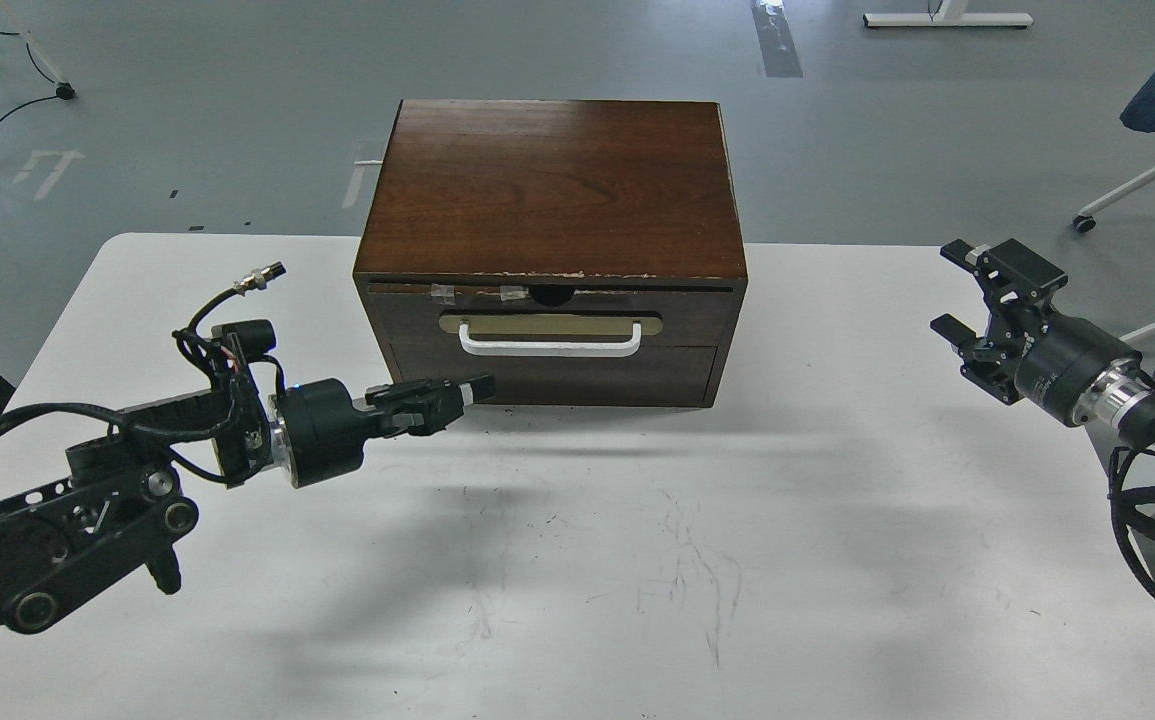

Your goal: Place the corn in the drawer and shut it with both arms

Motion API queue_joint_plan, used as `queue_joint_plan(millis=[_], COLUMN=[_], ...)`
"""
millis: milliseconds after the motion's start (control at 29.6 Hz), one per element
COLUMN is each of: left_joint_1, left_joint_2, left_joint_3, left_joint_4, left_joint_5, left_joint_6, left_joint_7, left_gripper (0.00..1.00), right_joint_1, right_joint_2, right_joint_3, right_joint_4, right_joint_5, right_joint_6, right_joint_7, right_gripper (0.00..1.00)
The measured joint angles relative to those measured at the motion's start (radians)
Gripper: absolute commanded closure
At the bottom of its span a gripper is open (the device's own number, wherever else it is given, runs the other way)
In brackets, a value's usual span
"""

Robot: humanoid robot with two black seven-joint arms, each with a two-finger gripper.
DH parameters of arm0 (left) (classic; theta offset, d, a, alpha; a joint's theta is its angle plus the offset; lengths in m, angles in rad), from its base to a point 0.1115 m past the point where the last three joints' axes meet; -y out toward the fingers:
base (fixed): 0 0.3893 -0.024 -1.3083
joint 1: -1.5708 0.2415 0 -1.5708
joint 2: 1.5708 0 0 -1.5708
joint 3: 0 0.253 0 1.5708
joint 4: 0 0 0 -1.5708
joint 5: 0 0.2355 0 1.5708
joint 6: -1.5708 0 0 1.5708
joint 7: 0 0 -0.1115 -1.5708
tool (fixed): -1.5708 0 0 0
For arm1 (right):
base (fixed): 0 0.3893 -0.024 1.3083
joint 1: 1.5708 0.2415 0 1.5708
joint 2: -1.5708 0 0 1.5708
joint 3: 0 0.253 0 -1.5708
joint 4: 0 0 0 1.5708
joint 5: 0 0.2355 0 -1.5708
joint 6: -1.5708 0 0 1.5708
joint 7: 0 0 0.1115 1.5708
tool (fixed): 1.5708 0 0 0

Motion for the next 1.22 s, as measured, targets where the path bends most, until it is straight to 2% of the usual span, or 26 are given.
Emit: queue_joint_plan(millis=[135,338,608,777,879,1082,1217], left_joint_1=[0.020,0.023,0.030,0.053,0.081,0.124,0.128], left_joint_2=[0.055,0.098,0.146,0.180,0.183,0.181,0.182], left_joint_3=[-0.016,-0.096,-0.121,-0.120,-0.119,-0.121,-0.123], left_joint_4=[-0.060,-0.069,-0.002,0.023,0.035,0.042,0.043], left_joint_5=[-0.166,-0.565,-0.882,-1.040,-1.148,-1.279,-1.357], left_joint_6=[-0.003,0.007,0.098,0.103,0.066,-0.065,-0.098], left_joint_7=[0.000,0.000,0.001,0.001,0.001,0.001,0.001], left_gripper=[0.00,0.00,0.00,0.00,0.00,0.00,0.00], right_joint_1=[0.000,-0.001,-0.002,0.003,0.005,0.004,0.004], right_joint_2=[0.001,0.017,0.067,0.095,0.104,0.111,0.116], right_joint_3=[0.009,0.038,0.078,0.105,0.110,0.116,0.123], right_joint_4=[0.000,-0.003,-0.015,-0.043,-0.048,-0.040,-0.035], right_joint_5=[0.000,0.005,0.095,0.147,0.150,0.152,0.152], right_joint_6=[0.000,-0.017,-0.141,-0.153,-0.153,-0.147,-0.146], right_joint_7=[0.000,0.000,0.000,0.000,0.000,0.000,0.000], right_gripper=[0.00,0.00,0.00,0.00,0.00,0.00,0.00])
